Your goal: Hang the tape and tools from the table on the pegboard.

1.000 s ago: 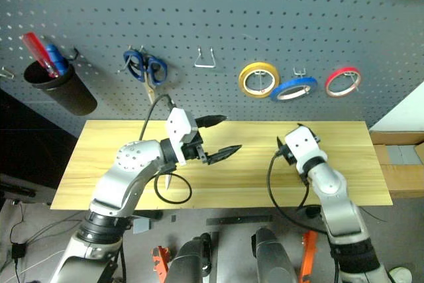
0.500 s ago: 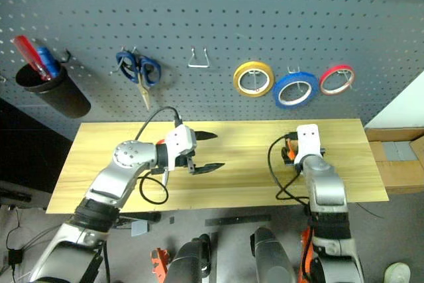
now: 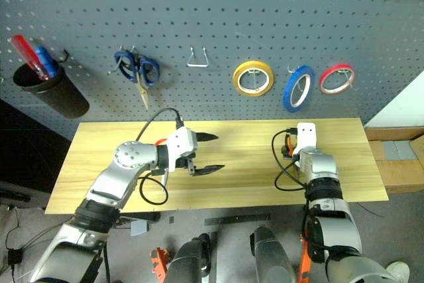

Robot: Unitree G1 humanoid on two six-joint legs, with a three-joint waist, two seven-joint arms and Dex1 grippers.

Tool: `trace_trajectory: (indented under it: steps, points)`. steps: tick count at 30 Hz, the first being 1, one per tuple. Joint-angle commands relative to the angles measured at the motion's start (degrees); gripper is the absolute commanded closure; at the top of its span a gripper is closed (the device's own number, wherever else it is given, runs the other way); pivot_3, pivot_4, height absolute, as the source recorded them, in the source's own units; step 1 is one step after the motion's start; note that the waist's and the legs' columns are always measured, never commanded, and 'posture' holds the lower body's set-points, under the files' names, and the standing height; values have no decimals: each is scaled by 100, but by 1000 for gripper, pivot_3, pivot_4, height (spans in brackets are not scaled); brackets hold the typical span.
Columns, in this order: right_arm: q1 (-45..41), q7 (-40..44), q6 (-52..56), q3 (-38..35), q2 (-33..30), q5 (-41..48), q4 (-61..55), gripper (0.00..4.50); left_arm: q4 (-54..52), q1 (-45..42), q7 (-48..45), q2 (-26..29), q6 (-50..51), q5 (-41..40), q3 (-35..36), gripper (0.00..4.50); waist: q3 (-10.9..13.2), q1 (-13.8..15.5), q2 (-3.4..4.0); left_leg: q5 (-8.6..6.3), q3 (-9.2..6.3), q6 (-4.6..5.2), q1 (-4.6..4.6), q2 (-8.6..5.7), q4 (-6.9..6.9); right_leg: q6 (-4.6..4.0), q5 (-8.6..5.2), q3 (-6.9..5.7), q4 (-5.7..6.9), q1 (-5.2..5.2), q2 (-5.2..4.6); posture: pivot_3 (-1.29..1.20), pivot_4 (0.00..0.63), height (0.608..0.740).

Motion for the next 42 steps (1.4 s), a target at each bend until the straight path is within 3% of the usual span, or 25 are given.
trace_trajectory:
  steps: [1, 3, 8, 11, 13, 20, 24, 27, 35, 42]
  points:
    - [10, -104, 139, -193, -57, 184, 371, 1222, -229, 47, 48, 31, -49, -4, 113, 74, -6, 0, -7, 0, 0, 0, 0, 0, 0, 0, 0, 0, 0, 0, 0, -155, 270, 740]
    - [-17, -127, 218, -248, -83, 270, 425, 1837, -223, 50, 73, 7, -17, -53, 156, 74, -18, 7, -21, 0, -2, 0, 0, 0, 2, 0, 0, -1, 1, 2, 0, -156, 267, 740]
    - [28, -109, 266, -178, -89, 372, -91, 1853, -249, 116, 189, -40, 142, -239, 329, 74, -31, 3, -33, 0, -3, 0, 0, 0, 5, 0, 1, -2, 1, 3, -2, -165, 259, 740]
    - [498, 148, 677, 265, -69, 379, -1461, 1853, -451, 266, 207, -53, 432, -500, 549, 74, -30, 1, -33, 0, -5, 0, -3, 2, 2, 0, 0, -3, 3, -3, -1, -170, 257, 740]
    - [1060, 318, 1168, 659, -82, 462, -2969, 1853, -572, 405, 252, 12, 497, -580, 703, 74, -31, 1, -32, 0, -5, 0, -11, 6, -2, 0, 0, -2, 2, -13, -1, -171, 257, 740]
    - [2468, 148, 3018, 1369, 435, 932, -7322, 1853, -1142, 890, 665, 66, 987, -941, 1308, 74, -32, 1, -31, 0, -14, -1, -23, 11, 7, 0, 0, -4, 9, -23, -1, -177, 260, 740]
    - [2508, 23, 3370, 1861, 671, 995, -8469, 1854, -1443, 1109, 1058, 9, 1113, -1122, 1702, 74, -33, 0, -32, 1, -17, -2, -23, 12, 12, 1, -1, -6, 10, -23, 0, -176, 258, 740]
    - [1988, -34, 3310, 1976, 733, 935, -8492, 1854, -1600, 1194, 1291, -19, 1192, -1263, 1977, 74, -38, 1, -38, 1, -18, -2, -23, 12, 26, 2, 0, -7, 8, -18, -2, -168, 247, 740]
    - [-20, 82, 2530, 1569, 1042, 964, -6923, 1854, -1802, 1183, 1811, -9, 1240, -1598, 2624, 74, -79, 33, -57, 0, -25, -1, -25, 8, 46, -8, 6, -18, 13, -12, 0, -93, 208, 740]
    - [-1564, 95, 885, 1426, 1599, 944, -4962, 1854, -2266, 1569, 2225, 19, 1527, -1787, 3038, 74, -98, 92, -69, 0, -22, -2, -31, 10, 39, -12, 8, -20, 12, -22, -6, -24, 189, 740]
